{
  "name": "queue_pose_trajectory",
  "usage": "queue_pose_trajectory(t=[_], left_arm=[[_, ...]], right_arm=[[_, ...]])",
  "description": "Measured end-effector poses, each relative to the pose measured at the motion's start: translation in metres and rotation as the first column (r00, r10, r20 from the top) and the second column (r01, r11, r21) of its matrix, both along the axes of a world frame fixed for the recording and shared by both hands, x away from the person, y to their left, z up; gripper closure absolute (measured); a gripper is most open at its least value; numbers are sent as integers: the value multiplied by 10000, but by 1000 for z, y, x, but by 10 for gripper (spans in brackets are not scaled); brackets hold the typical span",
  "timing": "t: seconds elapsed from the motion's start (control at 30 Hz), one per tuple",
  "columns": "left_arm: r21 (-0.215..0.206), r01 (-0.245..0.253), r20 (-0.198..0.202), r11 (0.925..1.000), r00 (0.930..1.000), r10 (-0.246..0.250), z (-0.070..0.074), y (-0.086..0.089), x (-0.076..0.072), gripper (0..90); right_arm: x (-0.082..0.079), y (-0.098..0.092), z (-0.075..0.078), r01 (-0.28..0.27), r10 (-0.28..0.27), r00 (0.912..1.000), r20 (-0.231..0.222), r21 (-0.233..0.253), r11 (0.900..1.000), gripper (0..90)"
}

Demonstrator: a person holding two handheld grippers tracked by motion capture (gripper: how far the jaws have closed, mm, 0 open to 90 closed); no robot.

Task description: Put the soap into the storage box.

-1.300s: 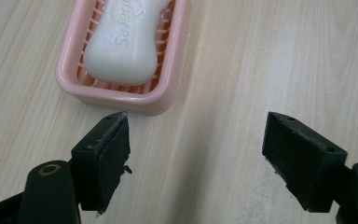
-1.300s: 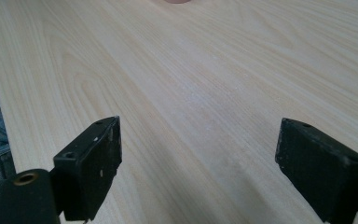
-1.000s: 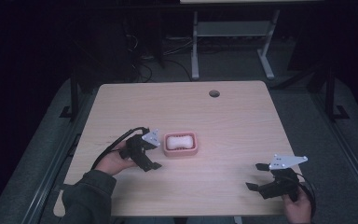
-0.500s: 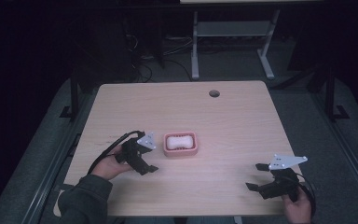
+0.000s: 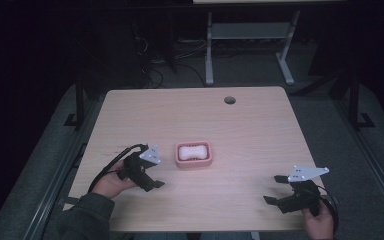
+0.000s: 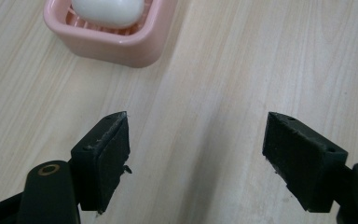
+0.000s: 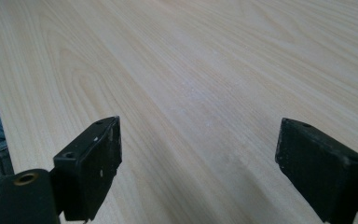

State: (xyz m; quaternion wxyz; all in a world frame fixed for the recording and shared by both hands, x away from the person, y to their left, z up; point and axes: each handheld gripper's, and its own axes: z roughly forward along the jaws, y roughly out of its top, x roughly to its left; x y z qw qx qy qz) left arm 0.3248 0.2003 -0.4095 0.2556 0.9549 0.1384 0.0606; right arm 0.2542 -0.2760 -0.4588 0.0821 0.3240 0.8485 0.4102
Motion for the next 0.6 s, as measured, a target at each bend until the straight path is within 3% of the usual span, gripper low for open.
queue_pose_trajectory(t=[0.17,0.6], left_arm=[[144,-30,2,9999,10000,30,-1,6,-5,226],[45,-458,-318,9989,9984,459,-8,25,-17,240]], right_arm=[[0,1,0,26,-26,10000,-49,-5,10000,141],[1,2,0,15,-15,10000,-82,-43,10000,142]])
